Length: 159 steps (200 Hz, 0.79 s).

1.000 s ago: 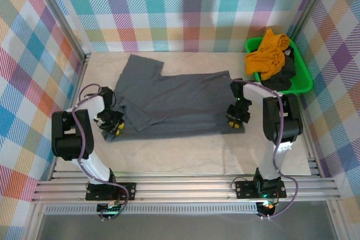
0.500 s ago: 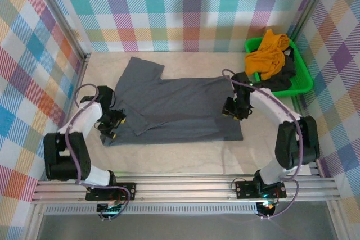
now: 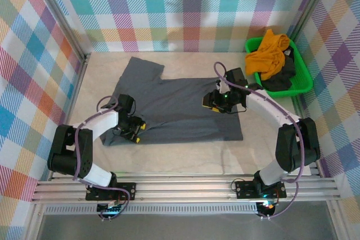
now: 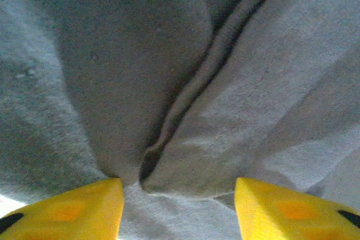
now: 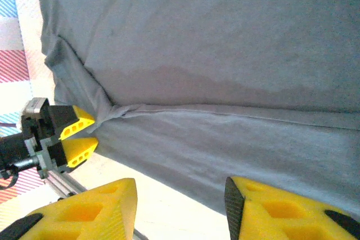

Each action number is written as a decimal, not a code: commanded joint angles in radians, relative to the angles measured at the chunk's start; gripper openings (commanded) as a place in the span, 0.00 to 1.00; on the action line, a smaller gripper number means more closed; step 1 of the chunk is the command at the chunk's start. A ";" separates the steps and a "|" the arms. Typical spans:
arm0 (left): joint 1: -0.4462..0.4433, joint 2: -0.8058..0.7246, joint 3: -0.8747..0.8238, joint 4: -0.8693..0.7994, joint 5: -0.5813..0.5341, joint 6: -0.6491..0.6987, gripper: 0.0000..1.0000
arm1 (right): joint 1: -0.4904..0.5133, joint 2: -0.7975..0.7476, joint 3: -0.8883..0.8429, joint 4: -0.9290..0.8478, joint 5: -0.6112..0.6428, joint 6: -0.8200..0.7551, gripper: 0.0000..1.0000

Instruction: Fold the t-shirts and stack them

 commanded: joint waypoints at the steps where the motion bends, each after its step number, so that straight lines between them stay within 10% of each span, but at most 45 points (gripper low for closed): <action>1: -0.005 0.019 0.013 0.008 -0.015 -0.001 0.49 | 0.006 -0.006 -0.017 0.025 -0.050 0.013 0.46; 87: 0.018 0.019 0.049 -0.027 -0.079 0.075 0.37 | 0.011 -0.031 -0.036 0.042 -0.086 0.033 0.45; 159: 0.016 0.049 0.130 -0.058 -0.089 0.148 0.00 | 0.014 -0.023 -0.013 0.044 -0.086 0.047 0.45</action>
